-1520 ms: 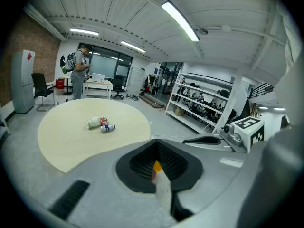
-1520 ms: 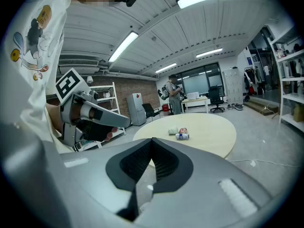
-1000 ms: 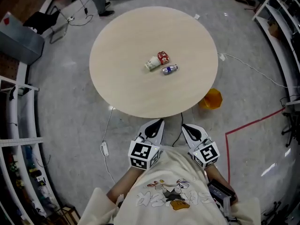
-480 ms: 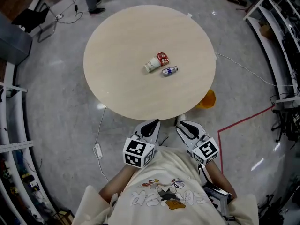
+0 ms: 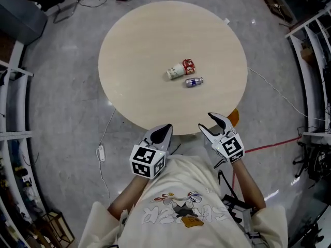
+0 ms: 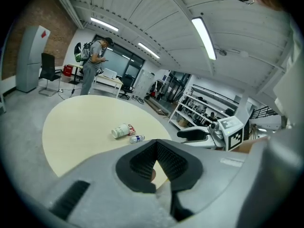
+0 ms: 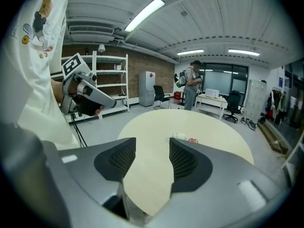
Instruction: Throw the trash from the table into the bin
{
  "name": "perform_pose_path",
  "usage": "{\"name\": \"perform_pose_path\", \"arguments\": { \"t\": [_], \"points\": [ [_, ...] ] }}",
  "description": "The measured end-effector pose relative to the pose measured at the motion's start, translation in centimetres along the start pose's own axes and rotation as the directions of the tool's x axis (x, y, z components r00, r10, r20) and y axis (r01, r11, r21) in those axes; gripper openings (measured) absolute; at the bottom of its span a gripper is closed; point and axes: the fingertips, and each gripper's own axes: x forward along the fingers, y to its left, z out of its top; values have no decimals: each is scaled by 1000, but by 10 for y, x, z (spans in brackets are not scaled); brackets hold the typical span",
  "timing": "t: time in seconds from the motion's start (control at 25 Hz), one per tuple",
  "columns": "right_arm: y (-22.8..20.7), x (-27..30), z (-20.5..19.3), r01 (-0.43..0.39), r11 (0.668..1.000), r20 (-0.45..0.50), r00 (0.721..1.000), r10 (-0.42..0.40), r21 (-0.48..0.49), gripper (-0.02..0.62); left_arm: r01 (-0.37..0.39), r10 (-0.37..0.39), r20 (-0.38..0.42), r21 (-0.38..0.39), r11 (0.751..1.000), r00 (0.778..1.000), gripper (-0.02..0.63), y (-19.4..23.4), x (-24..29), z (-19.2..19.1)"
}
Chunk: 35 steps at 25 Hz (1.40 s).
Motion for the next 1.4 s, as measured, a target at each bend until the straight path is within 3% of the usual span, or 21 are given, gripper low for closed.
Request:
{"name": "perform_pose_path", "arguments": {
  "t": [0.24,0.32,0.44,0.56,0.68,1.0,1.08,1.24,1.4],
  "points": [
    [-56,13,-7,-131,984,-57,990,125,-120,217,-89,89,2,-64,994,996,3,-12,38,16],
    [-72,18,-15,-188,971,-72,981,179,-145,292,-122,122,-1,-87,989,992,3,-23,52,23],
    [-101,29,-27,-247,946,-87,969,233,-208,296,-180,181,-9,-122,976,984,5,-39,69,28],
    [-126,56,-40,-280,894,-112,960,257,-351,298,-247,245,-37,-172,954,969,3,-42,80,21],
    [-142,86,-74,-309,825,-202,949,240,-472,349,-309,303,-57,-165,937,951,4,-35,83,18],
    [-172,144,-106,-407,772,-323,906,274,-488,352,-347,351,-17,-210,914,936,4,-21,86,36],
    [-176,158,-117,-441,763,-368,885,283,-473,350,-344,348,-24,-221,912,937,3,-23,88,33],
    [-183,184,-129,-498,706,-457,847,271,-503,311,-349,356,-14,-236,907,934,3,-18,80,34],
    [-187,197,-144,-549,687,-540,799,264,-476,291,-350,363,0,-267,898,932,4,-13,74,34]
  ]
}}
